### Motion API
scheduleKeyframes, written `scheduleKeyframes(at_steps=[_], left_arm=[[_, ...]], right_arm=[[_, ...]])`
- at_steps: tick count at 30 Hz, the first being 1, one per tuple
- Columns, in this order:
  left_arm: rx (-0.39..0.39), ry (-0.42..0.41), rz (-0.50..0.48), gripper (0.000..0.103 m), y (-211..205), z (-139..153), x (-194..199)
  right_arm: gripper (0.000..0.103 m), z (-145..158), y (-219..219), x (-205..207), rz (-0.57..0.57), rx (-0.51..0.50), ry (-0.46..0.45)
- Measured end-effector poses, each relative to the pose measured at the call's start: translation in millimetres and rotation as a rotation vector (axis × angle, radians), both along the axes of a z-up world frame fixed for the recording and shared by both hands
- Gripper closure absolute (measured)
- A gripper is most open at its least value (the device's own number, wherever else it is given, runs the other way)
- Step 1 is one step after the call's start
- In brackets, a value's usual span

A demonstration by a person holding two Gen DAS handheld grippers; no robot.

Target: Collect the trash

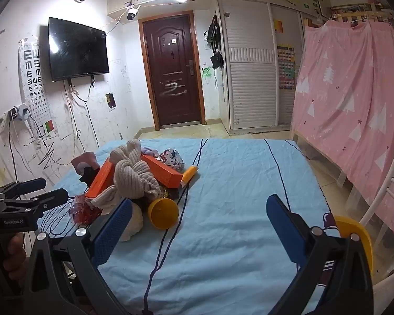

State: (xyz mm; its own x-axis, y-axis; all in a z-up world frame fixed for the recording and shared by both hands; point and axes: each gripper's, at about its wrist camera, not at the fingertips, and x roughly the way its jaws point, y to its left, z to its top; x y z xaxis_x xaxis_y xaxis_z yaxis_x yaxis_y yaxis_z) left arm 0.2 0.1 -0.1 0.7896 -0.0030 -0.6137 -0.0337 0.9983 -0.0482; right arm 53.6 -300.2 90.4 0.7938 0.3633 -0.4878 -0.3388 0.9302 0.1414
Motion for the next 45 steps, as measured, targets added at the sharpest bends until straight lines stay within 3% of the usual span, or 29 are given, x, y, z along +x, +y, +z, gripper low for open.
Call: scheduleKeyframes(at_steps=[45], left_arm=[[-0.002, 0.002, -0.002, 0.005, -0.1, -0.1, -0.2]], right_arm=[[0.008, 2.6, 2.1, -1.7, 0.004, 0.001, -0.009]])
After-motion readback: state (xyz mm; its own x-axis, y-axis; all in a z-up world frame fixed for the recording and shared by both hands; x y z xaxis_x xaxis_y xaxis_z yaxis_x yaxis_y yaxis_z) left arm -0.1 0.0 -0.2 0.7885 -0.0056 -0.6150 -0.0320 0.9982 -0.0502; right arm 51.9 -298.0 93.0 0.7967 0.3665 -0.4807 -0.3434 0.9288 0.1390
